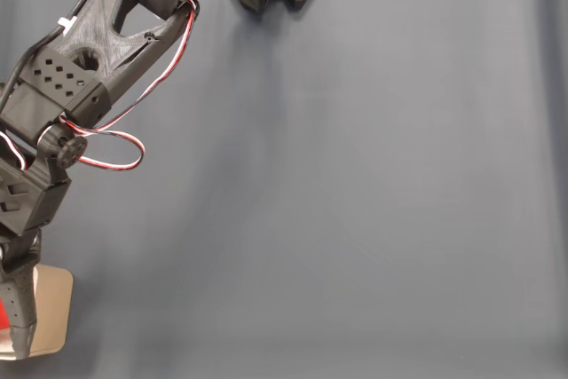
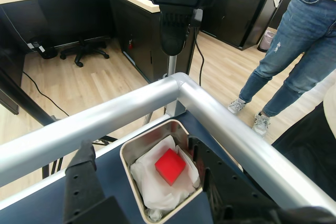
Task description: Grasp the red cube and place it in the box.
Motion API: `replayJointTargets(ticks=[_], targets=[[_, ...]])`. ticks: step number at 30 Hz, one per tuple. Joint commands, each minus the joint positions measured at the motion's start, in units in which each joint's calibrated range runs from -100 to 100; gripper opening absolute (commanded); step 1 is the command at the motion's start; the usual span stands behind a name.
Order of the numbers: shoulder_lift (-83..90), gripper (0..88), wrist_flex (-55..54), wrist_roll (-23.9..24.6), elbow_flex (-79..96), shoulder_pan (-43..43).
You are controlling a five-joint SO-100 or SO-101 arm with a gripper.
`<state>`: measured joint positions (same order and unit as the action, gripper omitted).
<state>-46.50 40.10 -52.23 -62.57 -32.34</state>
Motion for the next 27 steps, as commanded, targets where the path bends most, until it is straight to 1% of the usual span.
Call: replayJointTargets(ticks=[1, 8, 12, 20, 22, 27], targets=[[1.01, 40.1, -1.32, 0.00, -3.86, 0.88], [1.18, 40.0, -1.32, 0.00, -3.86, 0.88], [1.53, 36.6, -1.32, 0.10, -3.86, 0.88], [3.26, 13.6, -0.59, 0.83, -3.31, 1.45], [4.13, 9.0, -0.59, 1.07, -2.49, 1.88], [7.77, 1.1, -0.59, 1.56, 1.44, 3.58]])
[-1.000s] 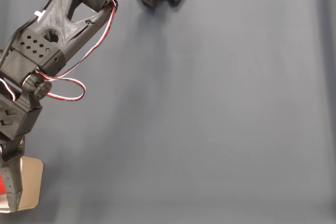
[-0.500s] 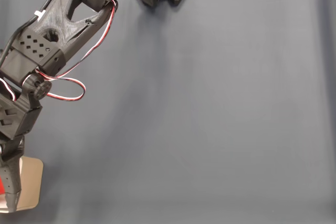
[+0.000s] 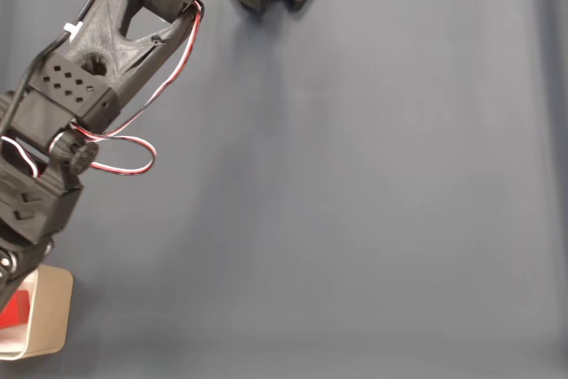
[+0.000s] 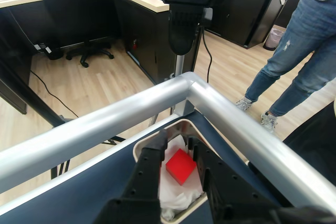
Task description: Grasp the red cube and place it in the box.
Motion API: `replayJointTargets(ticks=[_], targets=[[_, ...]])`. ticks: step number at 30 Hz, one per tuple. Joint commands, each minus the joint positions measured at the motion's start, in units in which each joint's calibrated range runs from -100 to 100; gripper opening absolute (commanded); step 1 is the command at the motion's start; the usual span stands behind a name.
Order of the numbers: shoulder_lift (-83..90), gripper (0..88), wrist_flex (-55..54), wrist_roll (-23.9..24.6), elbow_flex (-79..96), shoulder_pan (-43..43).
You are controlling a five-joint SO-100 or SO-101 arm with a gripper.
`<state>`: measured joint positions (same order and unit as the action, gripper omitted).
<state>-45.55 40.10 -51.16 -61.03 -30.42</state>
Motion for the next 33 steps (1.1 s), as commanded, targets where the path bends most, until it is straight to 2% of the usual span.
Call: replayJointTargets(ticks=[1, 22, 33], targets=[[7.77, 0.0, -0.59, 0.59, 0.72, 2.15], [34.46, 0.0, 0.40, 3.08, 28.00, 19.69], [50.75, 0.0, -1.08, 3.08, 50.45, 24.31]])
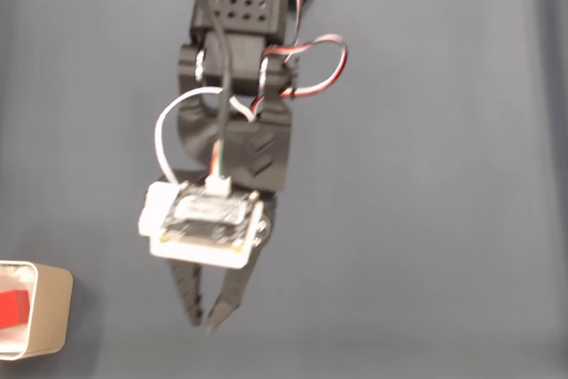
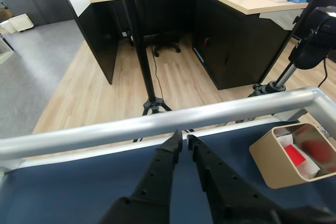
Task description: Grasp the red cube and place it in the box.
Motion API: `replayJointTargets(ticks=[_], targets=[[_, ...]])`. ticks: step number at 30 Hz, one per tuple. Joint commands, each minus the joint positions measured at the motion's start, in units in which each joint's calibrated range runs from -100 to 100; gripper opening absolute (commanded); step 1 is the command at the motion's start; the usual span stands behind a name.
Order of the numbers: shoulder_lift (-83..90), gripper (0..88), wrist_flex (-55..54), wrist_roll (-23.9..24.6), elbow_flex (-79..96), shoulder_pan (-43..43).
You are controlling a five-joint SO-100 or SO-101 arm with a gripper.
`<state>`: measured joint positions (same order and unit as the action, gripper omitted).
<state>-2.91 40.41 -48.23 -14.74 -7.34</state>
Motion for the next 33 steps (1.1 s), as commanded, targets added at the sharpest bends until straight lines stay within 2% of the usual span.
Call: replayJointTargets(ticks=[1, 33], targets=[[9.93, 0.0, -2.30, 0.10, 7.07, 1.45], [60.19, 0.0, -9.35, -0.73, 77.60, 8.41]])
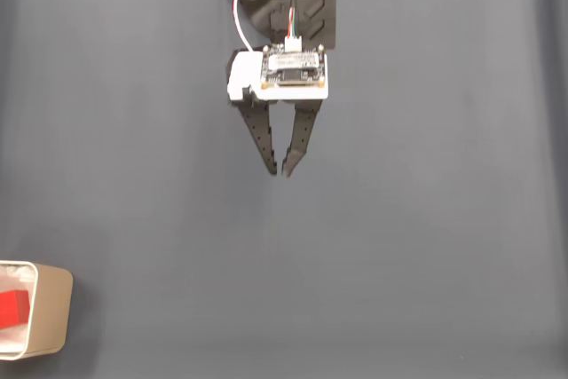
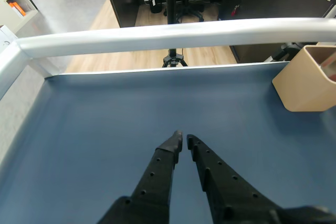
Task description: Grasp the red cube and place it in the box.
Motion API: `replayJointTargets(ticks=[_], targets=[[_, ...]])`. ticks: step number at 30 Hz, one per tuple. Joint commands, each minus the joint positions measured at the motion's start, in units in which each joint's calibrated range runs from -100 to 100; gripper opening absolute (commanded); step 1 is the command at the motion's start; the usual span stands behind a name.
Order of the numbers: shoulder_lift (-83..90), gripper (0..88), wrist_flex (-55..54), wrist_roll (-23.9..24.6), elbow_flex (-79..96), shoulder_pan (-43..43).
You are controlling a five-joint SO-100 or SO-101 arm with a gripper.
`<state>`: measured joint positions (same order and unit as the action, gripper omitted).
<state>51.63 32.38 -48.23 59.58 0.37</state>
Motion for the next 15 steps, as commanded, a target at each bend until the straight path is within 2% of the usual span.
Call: replayJointTargets(ticks=[1, 15], targets=[[7.38, 0.0, -1.48, -0.78, 5.56, 0.77], [28.53, 0.0, -0.82, -1.47, 30.20, 1.12]])
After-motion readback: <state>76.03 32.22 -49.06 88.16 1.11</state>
